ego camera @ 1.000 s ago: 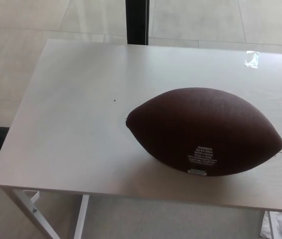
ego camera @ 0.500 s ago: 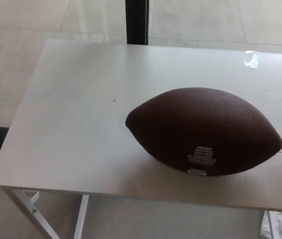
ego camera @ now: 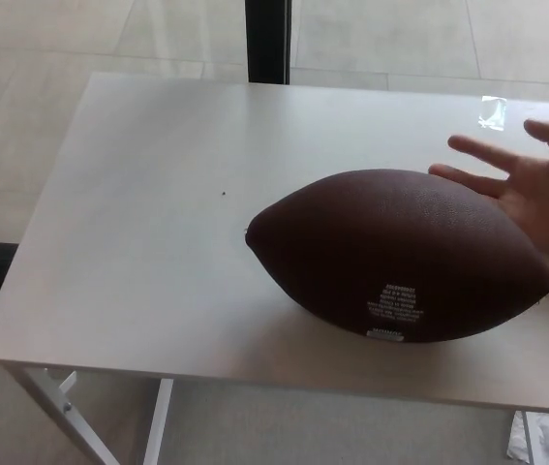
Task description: The robot uses both its hands to grab the left and right ends of a football kept in the middle of the desk infront of it, lifts it up and places it in the palm of a person
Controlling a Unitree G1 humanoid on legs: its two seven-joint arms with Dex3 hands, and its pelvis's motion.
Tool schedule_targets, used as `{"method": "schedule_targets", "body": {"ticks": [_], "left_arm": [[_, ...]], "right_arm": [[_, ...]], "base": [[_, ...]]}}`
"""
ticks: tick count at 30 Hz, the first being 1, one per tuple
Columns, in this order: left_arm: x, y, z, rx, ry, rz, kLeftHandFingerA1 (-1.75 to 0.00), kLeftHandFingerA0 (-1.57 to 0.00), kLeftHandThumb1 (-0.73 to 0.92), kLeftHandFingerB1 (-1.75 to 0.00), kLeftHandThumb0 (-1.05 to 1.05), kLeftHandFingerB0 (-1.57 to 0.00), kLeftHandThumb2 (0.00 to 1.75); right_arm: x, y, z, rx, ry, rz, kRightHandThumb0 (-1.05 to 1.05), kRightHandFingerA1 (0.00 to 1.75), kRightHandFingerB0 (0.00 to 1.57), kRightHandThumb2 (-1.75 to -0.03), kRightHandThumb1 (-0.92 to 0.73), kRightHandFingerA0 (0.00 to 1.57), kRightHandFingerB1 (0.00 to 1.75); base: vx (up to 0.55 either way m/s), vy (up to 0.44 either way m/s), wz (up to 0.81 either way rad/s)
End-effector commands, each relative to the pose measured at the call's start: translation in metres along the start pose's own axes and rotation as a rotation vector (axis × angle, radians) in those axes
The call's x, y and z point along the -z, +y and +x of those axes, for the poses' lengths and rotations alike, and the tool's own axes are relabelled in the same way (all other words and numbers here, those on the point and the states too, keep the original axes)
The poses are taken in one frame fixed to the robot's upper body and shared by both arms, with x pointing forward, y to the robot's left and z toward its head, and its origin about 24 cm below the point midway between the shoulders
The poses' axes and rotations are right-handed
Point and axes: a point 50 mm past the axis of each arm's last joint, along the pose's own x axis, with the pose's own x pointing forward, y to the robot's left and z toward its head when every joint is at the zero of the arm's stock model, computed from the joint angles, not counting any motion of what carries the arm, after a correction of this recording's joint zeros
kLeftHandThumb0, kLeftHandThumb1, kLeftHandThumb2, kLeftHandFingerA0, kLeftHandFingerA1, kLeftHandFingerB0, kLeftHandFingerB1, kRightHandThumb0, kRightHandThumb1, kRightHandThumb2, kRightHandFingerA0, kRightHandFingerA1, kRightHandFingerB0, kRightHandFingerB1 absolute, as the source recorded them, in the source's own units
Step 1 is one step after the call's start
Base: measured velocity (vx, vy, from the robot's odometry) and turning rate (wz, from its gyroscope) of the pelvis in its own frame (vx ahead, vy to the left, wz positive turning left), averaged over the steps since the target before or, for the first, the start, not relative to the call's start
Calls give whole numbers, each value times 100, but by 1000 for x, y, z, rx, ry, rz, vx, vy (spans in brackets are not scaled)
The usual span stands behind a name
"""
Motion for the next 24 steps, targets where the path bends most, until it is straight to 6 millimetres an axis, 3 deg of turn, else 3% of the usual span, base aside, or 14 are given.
{"method": "schedule_targets", "body": {"ticks": [1, 4, 5, 6, 7, 8, 10, 11, 12, 16, 17, 19, 23, 24], "left_arm": [[-122, -72, 13, 83, -360, -187, -54, -94, 50, -53, -103, -76, 94], [-138, -107, 4, 186, -421, -181, -51, -68, 72, -44, -94, -55, 63], [-147, -136, -5, 251, -456, -156, -59, -44, 62, -52, -82, -31, 102], [-150, -149, -8, 274, -464, -154, -49, -44, 84, -39, -75, -30, 65], [-151, -153, -9, 279, -465, -154, -49, -44, 84, -39, -75, -30, 65], [-150, -187, -14, 372, -457, -158, -53, -40, 85, -40, -72, -25, 66], [-149, -201, -19, 433, -458, -124, -55, -37, 90, -41, -74, -25, 67], [-146, -211, -23, 447, -457, -121, -56, -41, 89, -42, -74, -28, 67], [-142, -220, -26, 459, -445, -119, -59, -46, 88, -45, -77, -33, 66], [-120, -252, -40, 578, -353, -75, -57, -44, 87, -44, -81, -30, 66], [-112, -259, -42, 603, -323, -44, -56, -44, 87, -43, -80, -29, 66], [-97, -271, -46, 645, -282, -3, -57, -45, 86, -45, -75, -33, 66], [-71, -283, -51, 676, -186, 63, -55, -45, 87, -42, -79, -31, 66], [-65, -283, -51, 679, -180, 76, -54, -43, 88, -42, -80, -29, 66]], "right_arm": [[-63, 82, 4, -167, -180, 285, -83, 43, 27, -65, -81, 44, 29], [-61, 103, 0, -217, -174, 287, -84, 61, 21, -103, -66, 58, 44], [-59, 119, -5, -280, -155, 255, -81, 54, 33, -65, -83, 73, 35], [-56, 128, -8, -296, -143, 242, -84, 66, 33, -103, -66, 66, 52], [-55, 131, -9, -299, -138, 238, -84, 66, 33, -103, -66, 66, 52], [-45, 154, -18, -390, -93, 246, -89, 56, 43, -65, -82, 58, 47], [-40, 164, -24, -425, -51, 260, -90, 54, 42, -64, -80, 52, 44], [-34, 171, -30, -449, -30, 232, -88, 58, 32, -105, -63, 41, 51], [-28, 177, -32, -487, -31, 189, -87, 48, 32, -66, -85, 41, 34], [-2, 195, -49, -543, 99, 148, -87, 42, 29, -66, -85, 38, 29], [5, 198, -53, -564, 129, 112, -85, 52, 17, -103, -68, 31, 42], [19, 203, -63, -578, 181, 94, -79, 42, 32, -66, -84, 44, 31], [37, 208, -77, -619, 237, 48, -81, 45, 35, -67, -88, 49, 32], [41, 209, -80, -621, 247, 44, -79, 58, 29, -105, -69, 43, 47]], "base": [[0, 0, 0], [0, 0, 0], [0, 0, 0], [0, 0, 0], [0, 0, 0], [0, 0, 0], [0, 0, 0], [0, 0, 0], [0, 0, 0], [0, 0, 0], [0, 0, 0], [0, 0, 0], [0, 0, 0], [0, 0, 0]]}}
